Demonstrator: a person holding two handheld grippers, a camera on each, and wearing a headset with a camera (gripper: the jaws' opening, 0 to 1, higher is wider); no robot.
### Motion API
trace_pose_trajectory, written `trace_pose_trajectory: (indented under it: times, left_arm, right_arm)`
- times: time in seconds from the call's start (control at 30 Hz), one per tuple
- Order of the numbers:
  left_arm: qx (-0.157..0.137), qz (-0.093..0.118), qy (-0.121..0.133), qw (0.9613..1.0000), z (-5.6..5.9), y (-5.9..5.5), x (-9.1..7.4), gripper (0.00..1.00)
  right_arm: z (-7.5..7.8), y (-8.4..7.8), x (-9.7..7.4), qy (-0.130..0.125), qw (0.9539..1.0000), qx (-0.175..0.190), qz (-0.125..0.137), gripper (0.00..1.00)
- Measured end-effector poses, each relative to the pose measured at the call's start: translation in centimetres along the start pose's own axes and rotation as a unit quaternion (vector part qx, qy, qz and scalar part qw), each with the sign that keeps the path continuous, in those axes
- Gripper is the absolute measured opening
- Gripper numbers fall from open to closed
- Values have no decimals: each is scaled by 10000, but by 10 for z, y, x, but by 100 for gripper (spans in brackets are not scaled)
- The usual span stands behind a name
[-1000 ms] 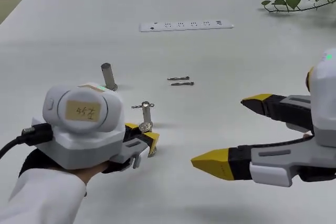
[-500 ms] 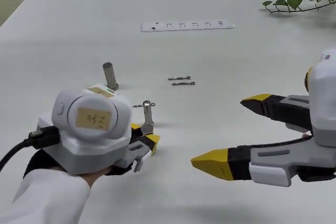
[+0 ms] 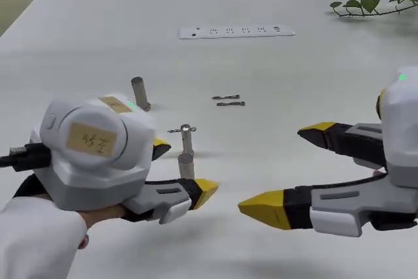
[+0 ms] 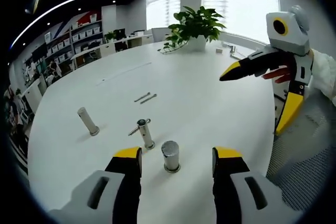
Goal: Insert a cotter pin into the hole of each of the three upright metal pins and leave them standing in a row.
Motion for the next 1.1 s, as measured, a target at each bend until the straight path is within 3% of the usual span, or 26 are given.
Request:
trace_pose_trajectory:
  times: [0.07,0.17,0.27,0.37,0.53,0.8,1.1]
  left_arm:
    - [-9,-22,-62,10000,-1,0,-3,58]
    - [160,-75,-58,9998,-2,-3,-4,75]
    - [100,-119,-182,9997,-2,-5,-7,88]
    - [-98,80,-384,9992,0,-7,-10,99]
    - [-179,43,-570,9982,0,-12,-14,99]
    - [-286,4,-577,9979,-3,-18,-19,99]
    - [-404,238,-646,9968,-3,-13,-29,99]
  right_arm:
    - [0,0,0,3,10000,-1,1,85]
    - [1,1,0,5,10000,5,-5,85]
    - [2,1,0,-14,10000,16,-18,84]
    - [2,1,-1,-25,10000,12,-40,84]
    - [2,2,-1,-45,9999,-13,-89,84]
    - [8,7,-4,-108,9997,-122,-190,84]
    - [28,22,-3,47,9988,-385,-283,80]
Point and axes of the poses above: the centre of the closed fingertips' face, and the gripper's own axes: x roughly forward along the fingers, z roughly to its right, y roughly out of its top, the point moved 9 cm from there along -x, roughly backward along the fingers, and after that the axes turned 4 degrees about y, right-handed, at the moved point
